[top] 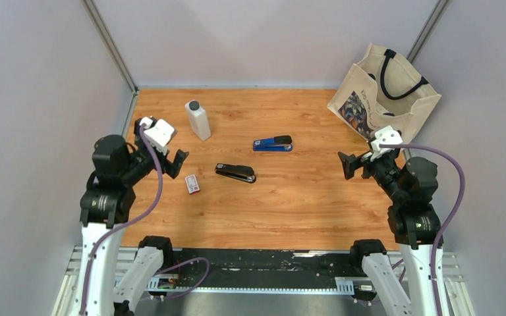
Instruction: Load the staples into the stapler
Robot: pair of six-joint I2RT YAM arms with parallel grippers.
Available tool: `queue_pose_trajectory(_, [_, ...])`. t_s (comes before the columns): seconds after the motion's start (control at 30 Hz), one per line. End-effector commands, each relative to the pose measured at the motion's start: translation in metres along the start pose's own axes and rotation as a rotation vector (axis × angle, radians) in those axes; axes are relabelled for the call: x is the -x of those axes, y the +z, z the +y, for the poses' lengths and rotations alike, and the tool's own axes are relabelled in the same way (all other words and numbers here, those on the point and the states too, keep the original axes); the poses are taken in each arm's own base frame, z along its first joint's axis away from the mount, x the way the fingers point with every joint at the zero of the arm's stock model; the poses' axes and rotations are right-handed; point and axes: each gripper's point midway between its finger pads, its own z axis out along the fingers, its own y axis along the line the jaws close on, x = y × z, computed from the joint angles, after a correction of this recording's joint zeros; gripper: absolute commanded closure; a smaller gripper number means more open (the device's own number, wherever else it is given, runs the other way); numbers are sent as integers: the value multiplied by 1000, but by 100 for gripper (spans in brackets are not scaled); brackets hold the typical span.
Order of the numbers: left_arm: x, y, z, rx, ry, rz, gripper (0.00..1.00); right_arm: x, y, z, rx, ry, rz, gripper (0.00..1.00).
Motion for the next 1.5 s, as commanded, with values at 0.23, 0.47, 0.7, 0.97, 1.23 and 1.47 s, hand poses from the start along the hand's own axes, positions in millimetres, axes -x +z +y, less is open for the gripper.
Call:
queue_pose_trajectory(0.23, [-17,121,-34,-271,97,112,0,-42,17,-2,4,-64,80,0])
queue_pose_trajectory(0.47, [-42,200,-73,-508,145,209,0,-74,34,-3,32,-54,187,0])
queue_pose_trajectory(0.7, [-41,255,-111,-662,188,203,0,-95,42,4,81,-54,248,0])
queue_pose_trajectory(0.97, [-37,290,-160,-811,291,211,0,-115,48,11,129,-71,314,0])
queue_pose_trajectory(1.23, [-66,335,-189,-846,342,282,1,-122,52,18,155,-104,337,0])
queue_pose_trajectory(1.47, [-90,356,-212,-886,369,322,2,-130,56,25,180,-140,368,0])
